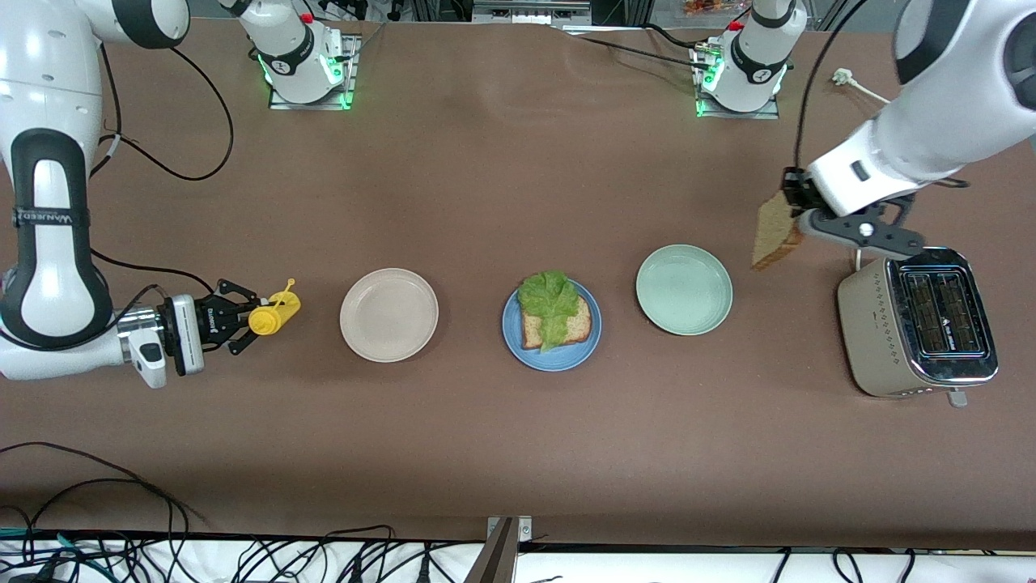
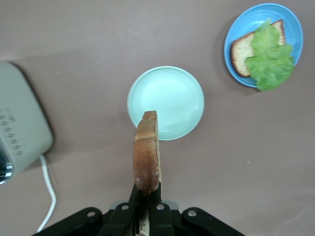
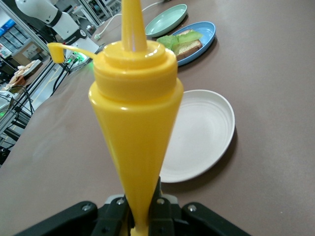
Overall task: Make sandwich in blue plate with both arms
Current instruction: 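Set the mustard down while the left gripper carries the bread toward the plate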
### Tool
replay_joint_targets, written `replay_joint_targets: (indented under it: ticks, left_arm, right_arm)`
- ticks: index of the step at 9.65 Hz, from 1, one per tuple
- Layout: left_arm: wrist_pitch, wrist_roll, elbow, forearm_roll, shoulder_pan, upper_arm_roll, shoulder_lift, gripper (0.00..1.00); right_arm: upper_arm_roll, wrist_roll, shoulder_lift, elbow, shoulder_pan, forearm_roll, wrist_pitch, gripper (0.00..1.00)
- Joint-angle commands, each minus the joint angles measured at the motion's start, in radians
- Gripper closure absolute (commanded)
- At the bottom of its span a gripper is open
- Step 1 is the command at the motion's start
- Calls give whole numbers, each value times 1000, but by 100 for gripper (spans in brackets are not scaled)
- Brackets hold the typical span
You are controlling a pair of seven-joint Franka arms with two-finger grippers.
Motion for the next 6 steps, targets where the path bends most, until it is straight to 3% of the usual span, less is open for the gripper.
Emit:
replay_joint_targets:
  ticks: [1,6]
  left_arm:
    - [-7,-115,92,-28,0,-83,100,100]
    - [60,-293,171,-180,-56,-147,277,100]
  right_arm:
    - [30,-157,100,31,-42,78,-13,100]
    - [53,-338,153,77,-47,74,107,100]
